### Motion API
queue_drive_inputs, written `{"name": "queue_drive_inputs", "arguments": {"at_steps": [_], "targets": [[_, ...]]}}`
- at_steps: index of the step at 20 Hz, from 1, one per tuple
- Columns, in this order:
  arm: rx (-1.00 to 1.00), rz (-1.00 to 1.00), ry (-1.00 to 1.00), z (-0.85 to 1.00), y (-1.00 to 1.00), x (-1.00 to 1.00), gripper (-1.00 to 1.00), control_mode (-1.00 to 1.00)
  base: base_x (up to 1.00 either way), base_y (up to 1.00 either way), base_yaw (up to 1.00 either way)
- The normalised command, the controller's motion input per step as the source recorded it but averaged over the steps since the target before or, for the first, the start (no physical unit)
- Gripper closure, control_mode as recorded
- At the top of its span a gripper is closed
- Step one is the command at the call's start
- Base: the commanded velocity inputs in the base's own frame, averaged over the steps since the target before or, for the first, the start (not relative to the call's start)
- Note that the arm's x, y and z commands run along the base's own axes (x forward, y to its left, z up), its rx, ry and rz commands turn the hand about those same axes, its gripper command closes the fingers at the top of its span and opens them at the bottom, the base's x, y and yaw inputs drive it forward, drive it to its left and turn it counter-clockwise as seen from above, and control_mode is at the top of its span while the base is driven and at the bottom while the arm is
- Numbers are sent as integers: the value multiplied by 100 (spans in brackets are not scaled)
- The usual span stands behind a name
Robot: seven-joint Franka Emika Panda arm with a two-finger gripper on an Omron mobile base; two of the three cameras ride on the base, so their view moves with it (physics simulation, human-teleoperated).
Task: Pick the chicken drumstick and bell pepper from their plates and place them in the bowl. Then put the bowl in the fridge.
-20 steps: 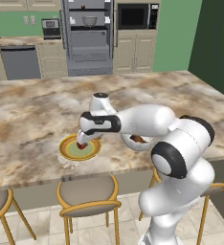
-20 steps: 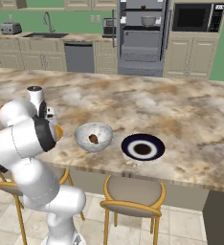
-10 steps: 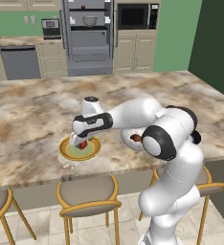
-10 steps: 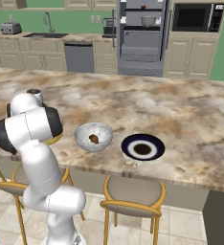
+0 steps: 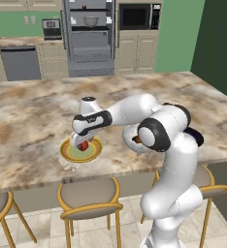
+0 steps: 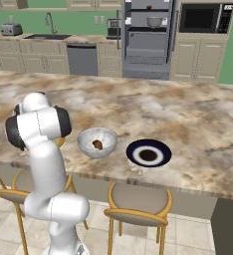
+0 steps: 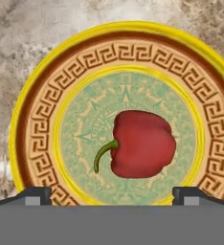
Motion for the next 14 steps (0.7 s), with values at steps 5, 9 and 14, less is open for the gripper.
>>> {"name": "queue_drive_inputs", "arguments": {"at_steps": [5, 9, 14], "targets": [[-2, 0, 6, -20, 3, 31, -100, -100, 0, 0, 0], [-2, 0, 5, -21, 2, 27, -100, -100, 0, 0, 0], [-2, 0, 10, -23, 9, 8, -100, -100, 0, 0, 0]]}}
